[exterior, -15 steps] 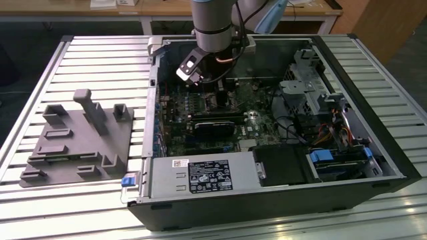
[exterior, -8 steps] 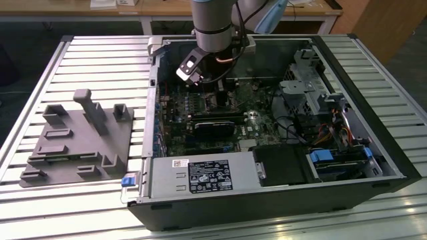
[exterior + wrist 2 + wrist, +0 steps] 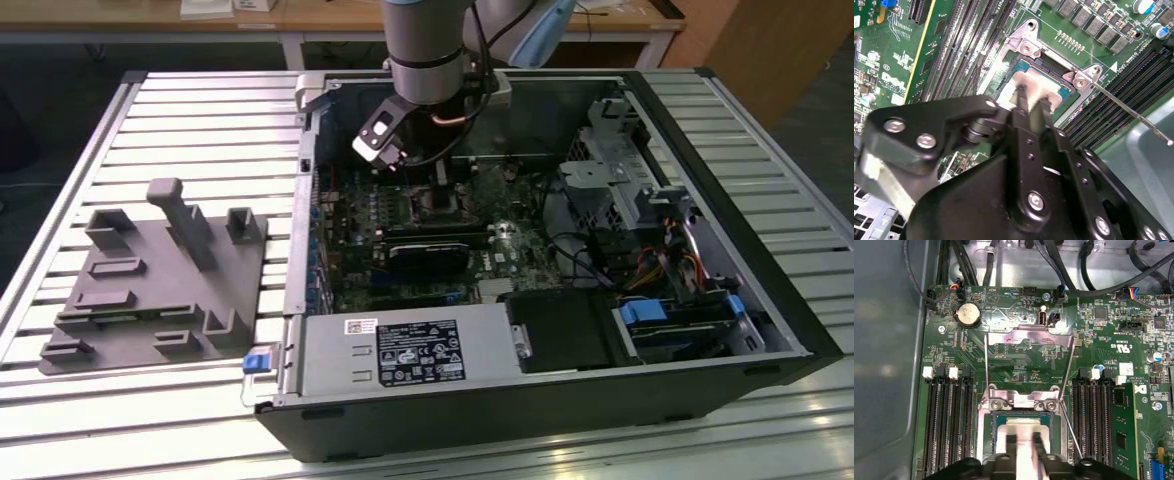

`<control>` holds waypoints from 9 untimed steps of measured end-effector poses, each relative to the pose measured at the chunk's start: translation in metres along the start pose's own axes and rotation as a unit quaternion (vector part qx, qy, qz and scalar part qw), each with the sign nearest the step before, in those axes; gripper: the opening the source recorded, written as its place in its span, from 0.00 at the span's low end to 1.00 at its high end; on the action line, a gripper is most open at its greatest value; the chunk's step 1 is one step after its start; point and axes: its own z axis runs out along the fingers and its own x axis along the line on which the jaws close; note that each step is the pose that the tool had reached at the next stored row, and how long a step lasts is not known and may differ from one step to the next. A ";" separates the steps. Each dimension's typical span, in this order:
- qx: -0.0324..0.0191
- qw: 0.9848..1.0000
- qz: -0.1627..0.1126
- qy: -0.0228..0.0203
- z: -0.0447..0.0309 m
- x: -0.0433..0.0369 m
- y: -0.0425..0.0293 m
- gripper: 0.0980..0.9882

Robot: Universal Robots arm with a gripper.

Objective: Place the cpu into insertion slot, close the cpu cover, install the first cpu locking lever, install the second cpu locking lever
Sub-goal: 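Place the cpu into insertion slot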

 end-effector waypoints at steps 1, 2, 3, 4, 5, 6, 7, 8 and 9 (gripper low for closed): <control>0.000 1.000 0.000 0.000 0.0000 0.0000 0.0000 0.16; 0.000 1.000 0.000 0.000 0.0000 0.0000 0.0000 0.09; 0.000 1.000 0.000 0.000 0.0000 0.0000 0.0000 0.09; 0.000 1.000 0.000 0.000 0.0000 0.0000 0.0000 0.03; 0.000 1.000 0.000 0.000 0.0000 0.0000 0.0000 0.01; 0.000 1.000 0.000 0.000 -0.0001 0.0000 0.0000 0.01; 0.000 1.000 0.000 0.000 -0.0001 0.0000 0.0000 0.01; 0.000 1.000 0.000 0.000 -0.0001 0.0000 0.0000 0.01; 0.000 1.000 0.000 0.000 -0.0001 0.0000 0.0000 0.01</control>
